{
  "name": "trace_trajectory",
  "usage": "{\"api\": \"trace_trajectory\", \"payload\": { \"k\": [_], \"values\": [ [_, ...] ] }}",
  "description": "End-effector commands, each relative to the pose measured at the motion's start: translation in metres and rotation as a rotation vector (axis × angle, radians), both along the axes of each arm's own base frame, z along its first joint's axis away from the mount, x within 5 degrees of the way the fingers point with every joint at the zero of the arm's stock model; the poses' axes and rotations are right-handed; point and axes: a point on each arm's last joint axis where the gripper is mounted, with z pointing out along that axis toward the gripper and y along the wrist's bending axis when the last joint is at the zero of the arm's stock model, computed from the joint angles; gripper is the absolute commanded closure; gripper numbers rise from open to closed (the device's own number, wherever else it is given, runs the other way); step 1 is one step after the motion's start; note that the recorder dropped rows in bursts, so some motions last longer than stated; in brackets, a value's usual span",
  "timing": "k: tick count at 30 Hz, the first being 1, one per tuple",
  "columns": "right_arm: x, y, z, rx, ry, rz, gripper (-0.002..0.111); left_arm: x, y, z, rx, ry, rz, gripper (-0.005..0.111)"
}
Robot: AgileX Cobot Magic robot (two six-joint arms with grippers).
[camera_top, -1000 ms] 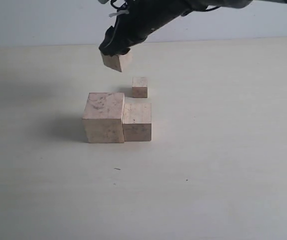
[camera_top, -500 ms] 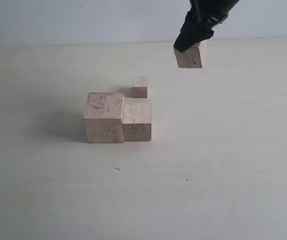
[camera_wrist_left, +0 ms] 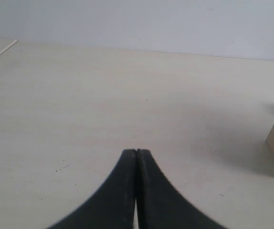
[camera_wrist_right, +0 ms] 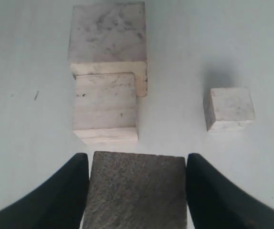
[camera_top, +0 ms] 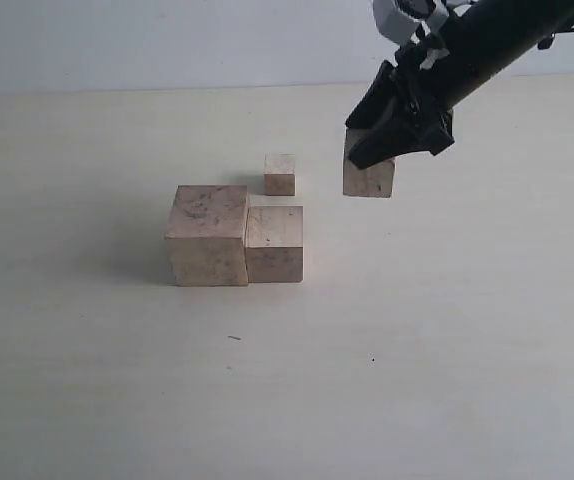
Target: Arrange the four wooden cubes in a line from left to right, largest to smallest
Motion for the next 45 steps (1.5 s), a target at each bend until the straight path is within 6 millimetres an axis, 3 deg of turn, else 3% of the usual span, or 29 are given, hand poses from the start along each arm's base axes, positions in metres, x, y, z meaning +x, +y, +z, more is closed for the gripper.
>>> {"api": "trace_trajectory", "payload": {
  "k": [1, 6, 13, 21, 27, 36, 39, 45],
  "values": [
    [0.002, 0.000, -0.004, 0.011, 0.042, -0.095, 0.108, 0.000, 0.000, 0.000, -0.003, -0.015, 0.000, 0.107],
    [-0.001, 0.001, -0.008, 0.042, 0.036, -0.071, 0.108, 0.000, 0.000, 0.000, -0.003, -0.015, 0.000, 0.107],
    [-0.001, 0.005, -0.055, 0.079, 0.099, 0.007, 0.108, 0.000, 0.000, 0.000, -0.003, -0.015, 0.000, 0.107],
    [-0.001, 0.008, -0.086, 0.116, 0.133, 0.059, 0.108, 0.000, 0.000, 0.000, -0.003, -0.015, 0.000, 0.107],
    [-0.003, 0.009, -0.100, 0.142, 0.159, 0.104, 0.108, 0.000, 0.000, 0.000, -0.003, -0.015, 0.000, 0.107],
    [-0.003, 0.010, -0.099, 0.152, 0.160, 0.097, 0.108, 0.000, 0.000, 0.000, -0.003, -0.015, 0.000, 0.107],
    [-0.003, 0.010, -0.099, 0.155, 0.161, 0.094, 0.101, 0.000, 0.000, 0.000, -0.003, -0.015, 0.000, 0.107],
    [-0.001, 0.012, -0.097, 0.185, 0.165, 0.071, 0.076, 0.000, 0.000, 0.000, -0.003, -0.015, 0.000, 0.107]
  ]
}}
